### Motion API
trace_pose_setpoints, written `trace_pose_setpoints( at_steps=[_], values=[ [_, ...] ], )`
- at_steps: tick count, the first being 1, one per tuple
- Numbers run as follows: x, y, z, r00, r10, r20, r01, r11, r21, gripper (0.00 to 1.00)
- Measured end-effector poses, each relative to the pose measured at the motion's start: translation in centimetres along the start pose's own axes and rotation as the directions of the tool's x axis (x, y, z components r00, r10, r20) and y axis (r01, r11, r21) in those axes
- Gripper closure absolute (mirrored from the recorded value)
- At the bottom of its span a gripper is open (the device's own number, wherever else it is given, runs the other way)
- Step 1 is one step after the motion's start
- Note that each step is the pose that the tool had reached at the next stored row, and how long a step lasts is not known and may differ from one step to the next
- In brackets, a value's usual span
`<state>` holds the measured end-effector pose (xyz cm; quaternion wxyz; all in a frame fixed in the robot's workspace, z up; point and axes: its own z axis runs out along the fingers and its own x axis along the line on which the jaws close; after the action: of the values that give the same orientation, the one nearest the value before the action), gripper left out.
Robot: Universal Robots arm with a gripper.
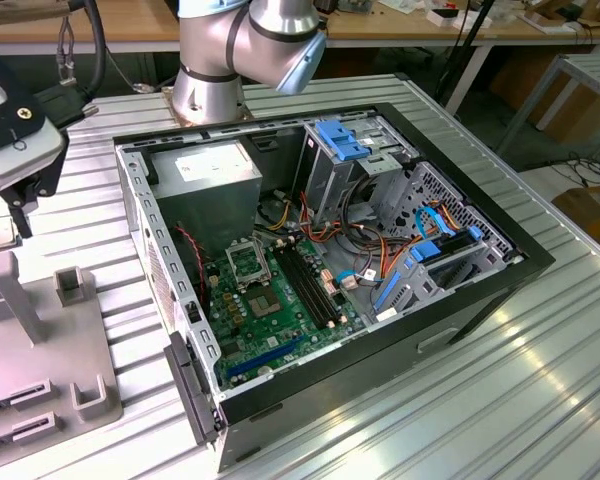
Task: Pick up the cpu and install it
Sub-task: 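Pick up the cpu and move it towards the insertion slot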
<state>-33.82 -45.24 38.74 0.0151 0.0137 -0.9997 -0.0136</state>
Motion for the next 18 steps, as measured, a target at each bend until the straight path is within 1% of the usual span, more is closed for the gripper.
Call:
trace_pose_setpoints(
  at_steps=[2,5,12,18],
  values=[
    [-0.3,-0.01,0.0,1.0,0.0,-0.0008,0.0,1.0,-0.0003,0.53],
    [-0.94,-0.03,-0.03,1.0,0.0,-0.0026,0.0,1.0,-0.0006,0.53],
    [-1.67,-0.05,-0.05,1.0,0.0,-0.0037,0.0,1.0,-0.0006,0.53],
    [-2.55,-0.07,-0.07,1.0,0.0,-0.0046,0.0,1.0,-0.0007,0.53]
  ],
)
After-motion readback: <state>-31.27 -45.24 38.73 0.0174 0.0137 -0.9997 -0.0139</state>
